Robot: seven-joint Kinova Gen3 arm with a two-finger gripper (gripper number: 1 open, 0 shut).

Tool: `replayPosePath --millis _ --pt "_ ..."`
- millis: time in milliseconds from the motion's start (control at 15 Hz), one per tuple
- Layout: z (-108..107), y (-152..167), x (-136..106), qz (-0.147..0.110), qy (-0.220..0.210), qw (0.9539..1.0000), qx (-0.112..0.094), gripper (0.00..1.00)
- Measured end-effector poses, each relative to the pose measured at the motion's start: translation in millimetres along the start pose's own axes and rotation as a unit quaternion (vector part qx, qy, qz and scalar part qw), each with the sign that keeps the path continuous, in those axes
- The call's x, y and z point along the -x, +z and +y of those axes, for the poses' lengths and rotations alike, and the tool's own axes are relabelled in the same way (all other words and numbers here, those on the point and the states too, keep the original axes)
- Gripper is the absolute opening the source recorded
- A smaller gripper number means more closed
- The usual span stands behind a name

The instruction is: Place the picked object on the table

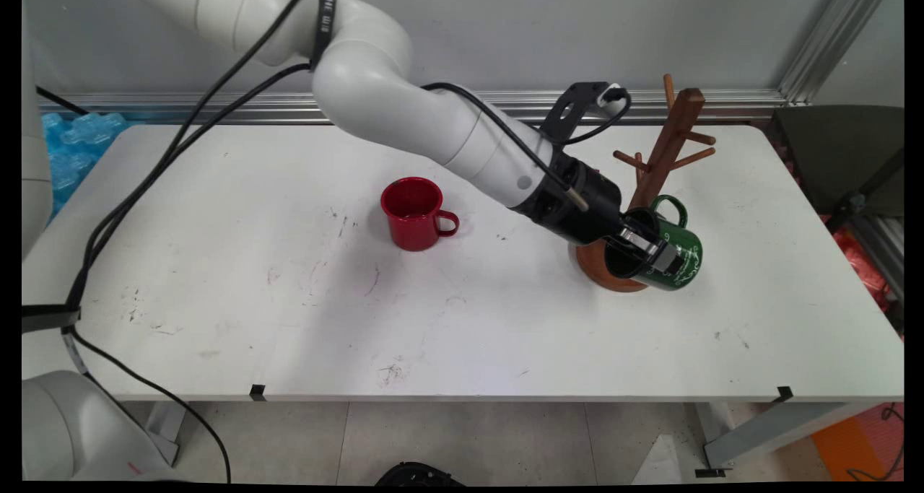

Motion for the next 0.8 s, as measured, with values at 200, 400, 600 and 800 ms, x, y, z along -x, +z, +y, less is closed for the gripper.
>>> replayPosePath --millis 200,400,600,800 --pt "3 -15 6 -0.011 0.019 0.9997 -0.005 0.0" --pt "2 -35 11 -0.03 0.043 0.9985 -0.018 0.0" --pt "1 -60 14 -0.052 0.069 0.9957 -0.033 0.0" --pt "2 -86 15 -0.073 0.095 0.9916 -0.047 0.0"
